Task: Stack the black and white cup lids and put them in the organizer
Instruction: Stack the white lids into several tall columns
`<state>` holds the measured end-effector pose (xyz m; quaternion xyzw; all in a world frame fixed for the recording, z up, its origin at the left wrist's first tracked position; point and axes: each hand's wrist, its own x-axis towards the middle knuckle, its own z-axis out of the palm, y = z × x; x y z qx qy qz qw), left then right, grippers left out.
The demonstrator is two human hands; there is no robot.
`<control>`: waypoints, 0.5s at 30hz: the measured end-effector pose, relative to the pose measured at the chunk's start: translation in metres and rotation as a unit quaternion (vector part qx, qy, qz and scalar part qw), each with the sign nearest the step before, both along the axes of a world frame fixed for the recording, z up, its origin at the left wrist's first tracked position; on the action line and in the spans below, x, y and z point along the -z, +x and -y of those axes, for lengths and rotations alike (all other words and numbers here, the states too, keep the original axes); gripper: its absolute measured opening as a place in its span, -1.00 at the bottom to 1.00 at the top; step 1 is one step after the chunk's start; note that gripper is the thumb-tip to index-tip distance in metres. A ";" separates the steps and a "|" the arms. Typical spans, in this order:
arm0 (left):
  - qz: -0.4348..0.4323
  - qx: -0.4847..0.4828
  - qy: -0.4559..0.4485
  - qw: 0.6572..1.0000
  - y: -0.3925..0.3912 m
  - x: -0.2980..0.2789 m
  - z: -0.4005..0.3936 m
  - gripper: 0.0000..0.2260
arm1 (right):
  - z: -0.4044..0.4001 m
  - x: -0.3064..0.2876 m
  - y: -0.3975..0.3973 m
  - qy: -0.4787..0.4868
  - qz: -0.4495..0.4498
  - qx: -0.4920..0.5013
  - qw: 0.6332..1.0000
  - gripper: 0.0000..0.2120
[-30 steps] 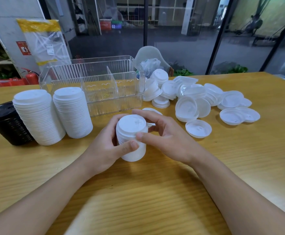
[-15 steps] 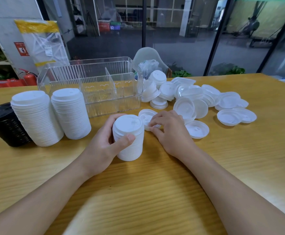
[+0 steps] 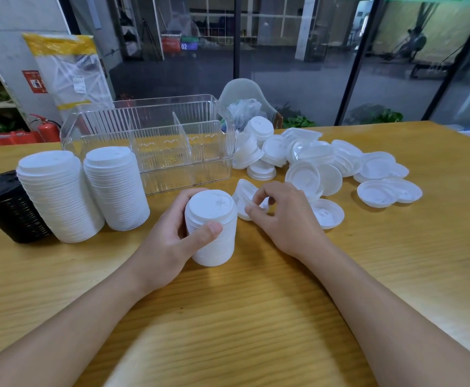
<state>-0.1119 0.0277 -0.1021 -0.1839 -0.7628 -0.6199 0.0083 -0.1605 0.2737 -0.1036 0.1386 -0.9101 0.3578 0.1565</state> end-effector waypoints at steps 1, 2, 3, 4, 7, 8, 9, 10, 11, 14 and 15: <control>0.001 0.000 -0.001 1.000 0.000 0.000 0.000 -0.43 | -0.001 0.000 0.000 -0.022 0.006 0.001 1.000 -0.85; 0.002 0.001 -0.002 1.000 0.000 0.000 0.000 -0.43 | -0.002 -0.001 0.001 -0.048 0.012 0.001 0.999 -0.84; 0.003 0.001 -0.002 1.000 0.000 0.001 0.001 -0.43 | -0.003 -0.002 0.001 -0.081 0.015 0.000 0.997 -0.84; 0.004 0.001 -0.002 1.000 0.000 0.001 0.001 -0.42 | -0.003 -0.003 0.001 -0.123 0.019 -0.004 0.992 -0.85; 0.001 0.003 0.004 1.000 0.001 0.001 0.001 -0.42 | -0.006 -0.010 0.000 -0.291 0.057 -0.037 0.954 -0.84; 0.001 0.005 0.006 1.000 0.001 0.001 0.001 -0.42 | -0.007 -0.012 0.000 -0.344 0.081 -0.055 0.934 -0.81; 0.001 0.007 0.008 1.000 0.001 0.000 0.001 -0.43 | -0.007 -0.013 0.001 -0.386 0.108 -0.074 0.913 -0.75; 0.001 0.009 0.008 1.000 0.001 0.000 0.001 -0.43 | -0.006 -0.013 0.001 -0.413 0.132 -0.093 0.896 -0.68; 0.001 0.011 0.007 1.000 0.000 0.001 0.001 -0.44 | -0.004 -0.013 0.001 -0.426 0.149 -0.109 0.886 -0.60; 0.003 0.018 0.007 1.000 -0.001 0.001 0.003 -0.44 | -0.001 -0.010 0.000 -0.413 0.177 -0.146 0.881 -0.35; 0.003 0.021 0.008 1.000 0.000 0.001 0.003 -0.43 | -0.002 -0.010 -0.001 -0.400 0.186 -0.153 0.884 -0.29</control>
